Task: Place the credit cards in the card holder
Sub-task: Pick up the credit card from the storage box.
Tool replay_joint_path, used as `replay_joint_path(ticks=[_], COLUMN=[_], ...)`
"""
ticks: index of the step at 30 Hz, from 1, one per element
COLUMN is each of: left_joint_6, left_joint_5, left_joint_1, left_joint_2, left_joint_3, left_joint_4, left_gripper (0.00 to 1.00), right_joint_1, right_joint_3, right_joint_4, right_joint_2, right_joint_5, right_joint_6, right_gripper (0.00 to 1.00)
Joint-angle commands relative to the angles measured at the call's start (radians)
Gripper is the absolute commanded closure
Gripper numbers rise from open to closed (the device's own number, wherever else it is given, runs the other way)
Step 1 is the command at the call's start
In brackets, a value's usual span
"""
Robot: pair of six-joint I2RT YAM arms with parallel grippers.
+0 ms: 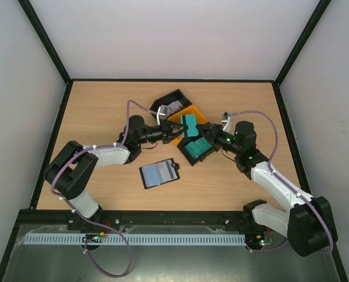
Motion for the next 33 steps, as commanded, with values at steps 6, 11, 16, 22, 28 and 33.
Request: replay_joint_path(ticks=[6,11,16,22,28,33], left_joint_6=[0.003,0.001,-0.017,-0.055,-0.07,-0.079], left_joint_5=[0.014,0.015,0.027,0.048,0.053,0.069], left_joint_1=[0.008,0.008,0.008,0.008,0.008,0.007], left_joint_2=[-0.047,-0.053,-0.051,-0.053,-0.047,-0.038], left_joint_3=[-0.005,-0.003,-0.003,-0.001,0.006,0.02], left_joint_4=[0.078,0.08,0.104,0.146,0.141,0.123], left_gripper=[0.97,0.97,0.97,0.97,0.97,0.97], right_joint_1=[0.002,0.003,0.002,0.002,0.002,0.003], right_joint_3=[-0.016,-0.017,-0.006,-0.002,-0.005,-0.01], right_joint_4=[-0.023,-0.009,-0.001,0.072,0.193,0.309], right_joint_2=[-0.014,-0.004,0.033,0.062,0.067,0.08], right_joint_5=[0.039,-0.002,-0.099,-0.223,-0.3,-0.356], right_joint_6=[-0.005,-0.01,-0.035,-0.029,0.041,0.115], right_gripper=[0.91,0.91,0.91,0.82,0.8,0.8])
